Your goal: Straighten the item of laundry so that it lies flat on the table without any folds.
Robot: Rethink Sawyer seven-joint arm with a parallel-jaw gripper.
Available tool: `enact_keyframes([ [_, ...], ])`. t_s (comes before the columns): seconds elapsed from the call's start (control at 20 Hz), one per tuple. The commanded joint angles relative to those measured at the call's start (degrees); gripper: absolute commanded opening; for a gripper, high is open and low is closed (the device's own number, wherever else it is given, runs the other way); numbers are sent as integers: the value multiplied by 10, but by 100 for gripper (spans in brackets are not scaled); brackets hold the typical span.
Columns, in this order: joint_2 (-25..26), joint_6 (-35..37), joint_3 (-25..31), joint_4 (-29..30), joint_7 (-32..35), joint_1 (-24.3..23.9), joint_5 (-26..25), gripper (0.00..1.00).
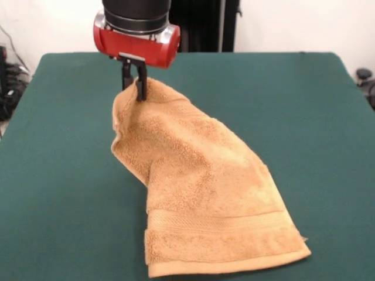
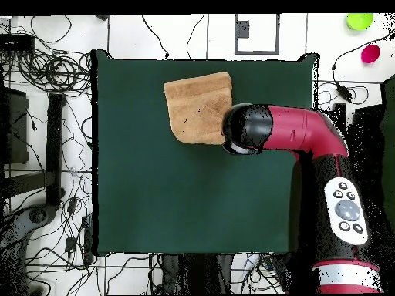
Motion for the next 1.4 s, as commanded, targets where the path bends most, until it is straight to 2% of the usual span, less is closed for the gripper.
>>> enact_keyframes([
  [0.05,-6,87,-4,66,30,34,15,0],
  [0.45,-12,120,-16,51,34,46,11,0],
  [0.9,-10,172,-4,4,12,45,16,0],
  [1.4,7,287,12,-91,-17,49,6,0],
])
